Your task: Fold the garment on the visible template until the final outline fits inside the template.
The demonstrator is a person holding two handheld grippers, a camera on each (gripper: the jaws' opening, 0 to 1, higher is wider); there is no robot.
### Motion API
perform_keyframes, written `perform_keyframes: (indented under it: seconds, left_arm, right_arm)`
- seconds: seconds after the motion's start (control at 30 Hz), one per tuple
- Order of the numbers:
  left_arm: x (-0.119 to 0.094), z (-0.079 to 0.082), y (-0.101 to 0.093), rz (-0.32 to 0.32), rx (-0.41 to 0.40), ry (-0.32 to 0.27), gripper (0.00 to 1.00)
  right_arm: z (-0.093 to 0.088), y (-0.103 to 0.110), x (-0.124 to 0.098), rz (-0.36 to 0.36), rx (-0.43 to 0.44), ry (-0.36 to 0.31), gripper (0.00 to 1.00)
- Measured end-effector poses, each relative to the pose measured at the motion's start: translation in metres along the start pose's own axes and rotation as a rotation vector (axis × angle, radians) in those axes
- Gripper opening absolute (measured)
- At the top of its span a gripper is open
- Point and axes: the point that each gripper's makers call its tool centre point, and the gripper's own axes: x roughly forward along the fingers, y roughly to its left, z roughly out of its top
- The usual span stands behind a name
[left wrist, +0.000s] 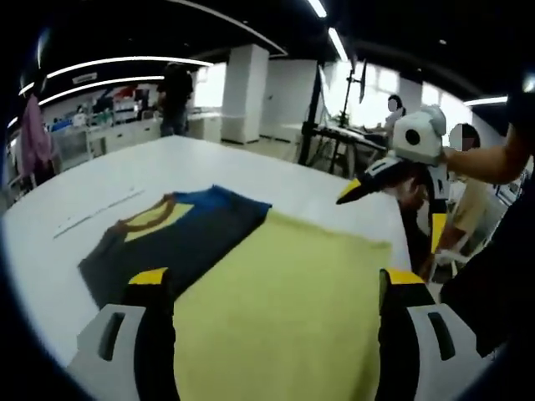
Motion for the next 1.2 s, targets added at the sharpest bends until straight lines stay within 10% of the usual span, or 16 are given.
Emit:
perform_keyframes:
  seconds: [0.57,1.2]
  left_arm:
    - [-0.047,-0.043,-0.015,0.019,-0.004,0.066,0.94]
    - [-0.082,-0.101,-0.028,0.023,0.037,0.196,0.67]
  right_arm:
    - [-0.019,0.002,-0.005,0.004,-0.048,0.082,0.92]
    - [-0.052,0.007,-0.002,0.007,-0.087,0.162,0.73]
